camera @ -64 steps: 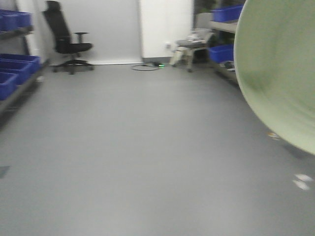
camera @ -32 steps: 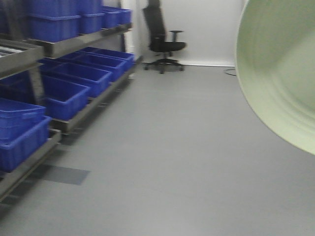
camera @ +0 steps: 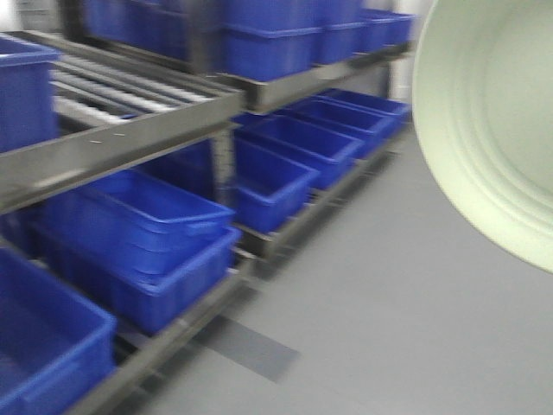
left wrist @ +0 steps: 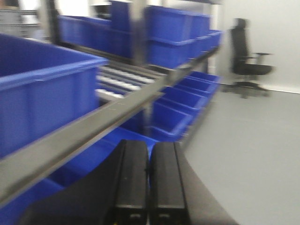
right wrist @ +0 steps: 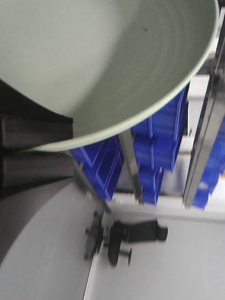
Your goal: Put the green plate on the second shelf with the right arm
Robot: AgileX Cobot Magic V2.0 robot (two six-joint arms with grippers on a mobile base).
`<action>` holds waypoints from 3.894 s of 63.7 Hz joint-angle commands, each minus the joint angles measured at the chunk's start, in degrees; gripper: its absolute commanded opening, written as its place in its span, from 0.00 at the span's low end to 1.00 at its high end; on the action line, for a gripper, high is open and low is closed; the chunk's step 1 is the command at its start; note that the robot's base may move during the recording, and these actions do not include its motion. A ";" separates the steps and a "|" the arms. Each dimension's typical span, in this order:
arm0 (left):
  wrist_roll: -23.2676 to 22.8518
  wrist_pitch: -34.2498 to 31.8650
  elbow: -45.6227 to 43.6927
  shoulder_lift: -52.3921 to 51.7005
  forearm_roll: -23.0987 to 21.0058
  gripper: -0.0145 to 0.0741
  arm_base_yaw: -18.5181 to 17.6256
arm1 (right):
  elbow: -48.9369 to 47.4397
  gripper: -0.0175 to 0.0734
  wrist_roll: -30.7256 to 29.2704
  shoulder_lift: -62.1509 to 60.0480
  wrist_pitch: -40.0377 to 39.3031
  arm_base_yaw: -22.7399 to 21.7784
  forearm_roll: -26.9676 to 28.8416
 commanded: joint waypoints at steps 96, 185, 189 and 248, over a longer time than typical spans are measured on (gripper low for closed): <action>-0.12 -5.12 2.27 -1.00 -0.18 0.31 -0.16 | -1.40 0.25 0.48 -1.03 -6.82 -0.39 0.69; -0.12 -5.12 2.27 -1.00 -0.18 0.31 -0.16 | -29.77 0.25 14.04 25.34 -25.57 0.00 -4.18; -0.12 -5.12 2.27 -1.00 -0.18 0.31 -0.16 | -30.68 0.25 14.04 27.43 -28.86 0.00 -4.04; -0.12 -5.12 2.27 -1.00 -0.18 0.31 -0.16 | -49.57 0.34 19.04 71.30 -19.57 0.00 -3.86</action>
